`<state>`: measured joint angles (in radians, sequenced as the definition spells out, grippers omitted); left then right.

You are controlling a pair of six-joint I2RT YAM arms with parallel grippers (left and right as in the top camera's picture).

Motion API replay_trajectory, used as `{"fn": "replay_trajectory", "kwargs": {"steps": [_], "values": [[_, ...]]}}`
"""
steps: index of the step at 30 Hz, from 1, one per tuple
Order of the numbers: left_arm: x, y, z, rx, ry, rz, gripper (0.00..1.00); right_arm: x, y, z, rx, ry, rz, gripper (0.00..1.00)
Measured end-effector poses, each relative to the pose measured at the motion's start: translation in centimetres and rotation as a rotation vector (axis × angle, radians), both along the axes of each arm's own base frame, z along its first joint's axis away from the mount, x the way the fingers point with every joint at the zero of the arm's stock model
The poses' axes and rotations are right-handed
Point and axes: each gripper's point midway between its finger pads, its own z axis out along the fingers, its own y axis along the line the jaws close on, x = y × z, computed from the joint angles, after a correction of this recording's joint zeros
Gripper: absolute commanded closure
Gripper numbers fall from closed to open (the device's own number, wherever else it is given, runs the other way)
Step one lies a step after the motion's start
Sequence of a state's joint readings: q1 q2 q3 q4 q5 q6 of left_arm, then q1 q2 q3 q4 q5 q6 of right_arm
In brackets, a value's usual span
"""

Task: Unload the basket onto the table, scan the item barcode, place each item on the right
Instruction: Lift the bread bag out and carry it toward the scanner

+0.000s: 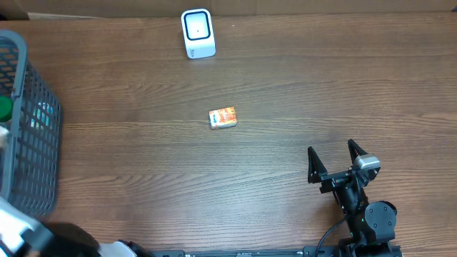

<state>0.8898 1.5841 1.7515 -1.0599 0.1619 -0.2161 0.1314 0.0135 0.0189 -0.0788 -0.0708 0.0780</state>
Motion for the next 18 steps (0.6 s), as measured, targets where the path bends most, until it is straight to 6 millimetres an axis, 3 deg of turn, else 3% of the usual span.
{"fn": "replay_trajectory", "kwargs": {"steps": [5,9,13,18], "values": [[0.2,-5.1,6.6,-0.013,-0.239,-0.076,0.96,0.0,0.0,0.0,0.000,0.000,0.000,0.00],[0.1,-9.0,9.9,0.001,-0.334,-0.150,0.96,0.0,0.0,0.0,0.000,0.000,0.000,0.00],[0.4,-14.0,10.7,-0.040,-0.349,-0.258,0.96,0.0,0.0,0.0,0.000,0.000,0.000,0.00],[1.2,-20.8,9.2,-0.173,-0.284,-0.413,0.96,0.0,0.0,0.0,0.000,0.000,0.000,0.00]]}}
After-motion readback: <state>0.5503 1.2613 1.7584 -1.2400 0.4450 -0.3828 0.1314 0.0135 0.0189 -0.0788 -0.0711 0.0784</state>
